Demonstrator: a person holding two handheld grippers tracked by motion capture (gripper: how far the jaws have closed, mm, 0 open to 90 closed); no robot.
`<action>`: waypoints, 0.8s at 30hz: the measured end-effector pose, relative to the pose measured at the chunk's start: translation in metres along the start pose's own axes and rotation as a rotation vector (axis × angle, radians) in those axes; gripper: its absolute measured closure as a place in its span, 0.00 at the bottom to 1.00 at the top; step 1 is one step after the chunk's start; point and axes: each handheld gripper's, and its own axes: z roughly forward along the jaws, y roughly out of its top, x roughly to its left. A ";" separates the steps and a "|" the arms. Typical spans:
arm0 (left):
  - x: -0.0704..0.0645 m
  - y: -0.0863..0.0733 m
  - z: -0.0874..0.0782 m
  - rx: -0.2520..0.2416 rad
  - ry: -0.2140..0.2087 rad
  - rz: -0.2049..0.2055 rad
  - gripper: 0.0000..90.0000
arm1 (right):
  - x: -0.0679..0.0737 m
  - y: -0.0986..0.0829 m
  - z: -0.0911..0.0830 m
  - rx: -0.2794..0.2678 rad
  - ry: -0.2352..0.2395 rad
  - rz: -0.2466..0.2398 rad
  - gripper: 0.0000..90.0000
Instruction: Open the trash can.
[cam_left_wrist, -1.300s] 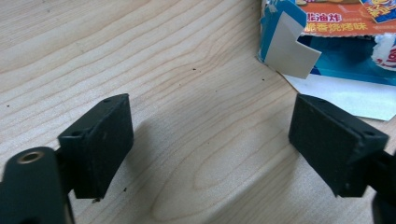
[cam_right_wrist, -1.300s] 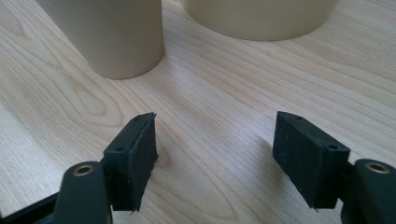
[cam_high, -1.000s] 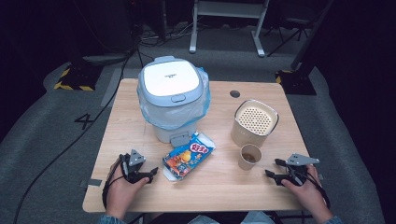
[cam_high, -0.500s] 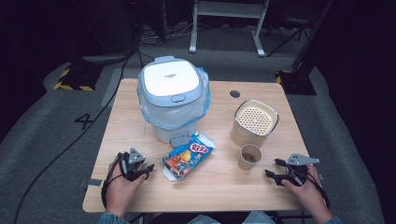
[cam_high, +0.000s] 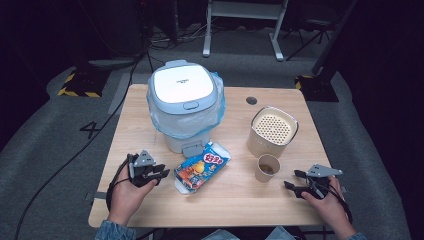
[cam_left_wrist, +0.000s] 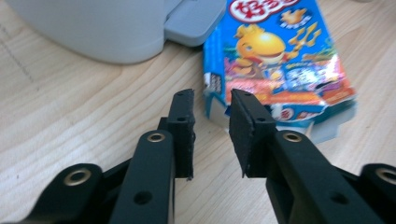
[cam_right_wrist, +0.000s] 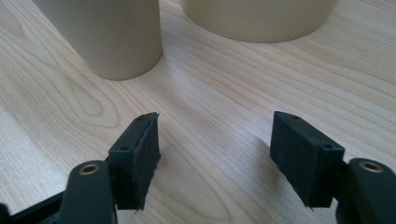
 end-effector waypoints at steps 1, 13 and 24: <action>-0.001 0.003 -0.001 0.000 -0.003 0.006 0.80 | 0.000 0.000 0.000 -0.001 -0.001 0.001 0.39; 0.001 0.041 -0.028 -0.089 -0.085 0.063 0.91 | -0.003 0.001 0.001 -0.003 -0.002 0.001 0.39; 0.000 0.080 -0.053 -0.158 -0.101 0.122 1.00 | -0.003 0.001 0.001 -0.002 -0.002 0.000 0.39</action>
